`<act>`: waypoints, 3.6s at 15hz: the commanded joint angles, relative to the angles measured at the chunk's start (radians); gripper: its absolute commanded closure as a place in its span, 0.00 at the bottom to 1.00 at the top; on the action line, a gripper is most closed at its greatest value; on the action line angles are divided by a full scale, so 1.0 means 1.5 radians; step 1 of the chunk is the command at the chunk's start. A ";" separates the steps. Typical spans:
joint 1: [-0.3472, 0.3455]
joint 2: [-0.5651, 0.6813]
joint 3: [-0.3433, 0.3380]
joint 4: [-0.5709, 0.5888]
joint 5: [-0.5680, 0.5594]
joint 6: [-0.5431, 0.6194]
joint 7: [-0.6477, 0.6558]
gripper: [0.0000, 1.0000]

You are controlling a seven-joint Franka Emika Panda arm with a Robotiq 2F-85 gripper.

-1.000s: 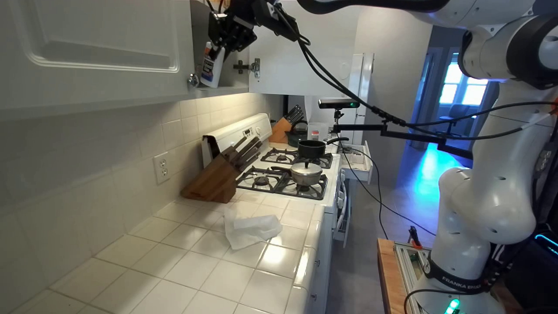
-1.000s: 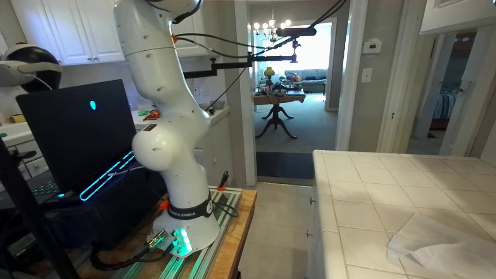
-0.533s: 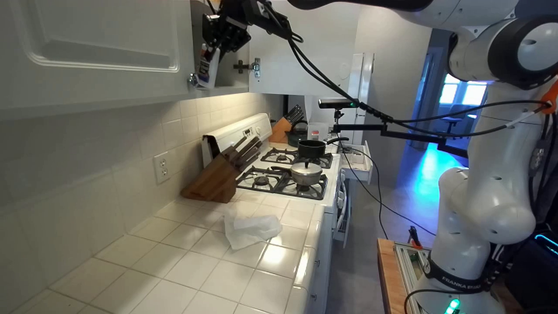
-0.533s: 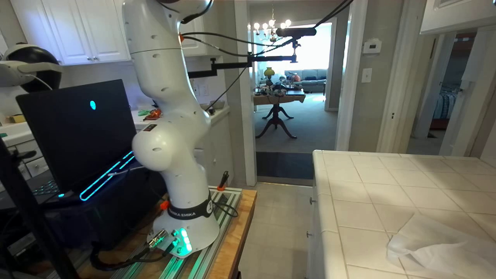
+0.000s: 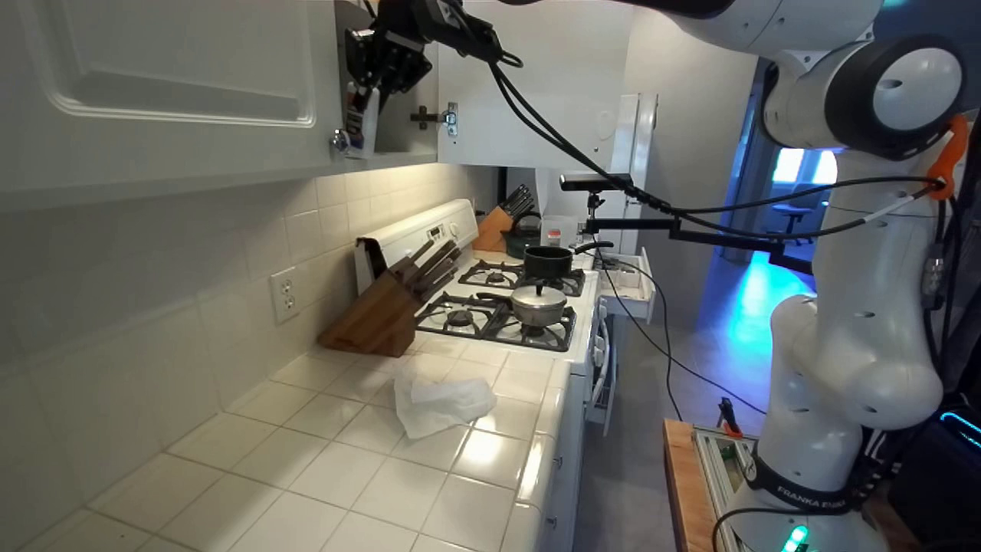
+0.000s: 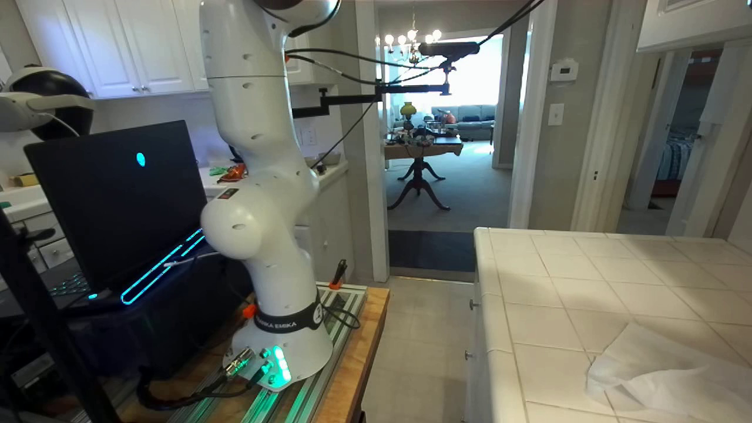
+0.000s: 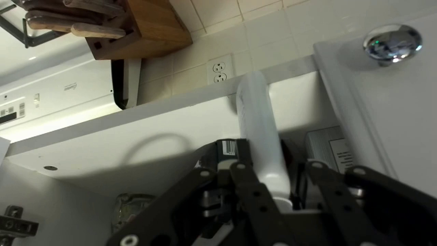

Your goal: Put the glue into the cupboard

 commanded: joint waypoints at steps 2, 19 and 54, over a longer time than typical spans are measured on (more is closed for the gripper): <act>0.003 0.048 0.006 0.076 0.014 -0.044 -0.028 0.93; 0.001 0.098 0.006 0.150 0.006 -0.083 -0.040 0.28; -0.023 0.095 0.002 0.114 0.075 -0.064 -0.036 0.00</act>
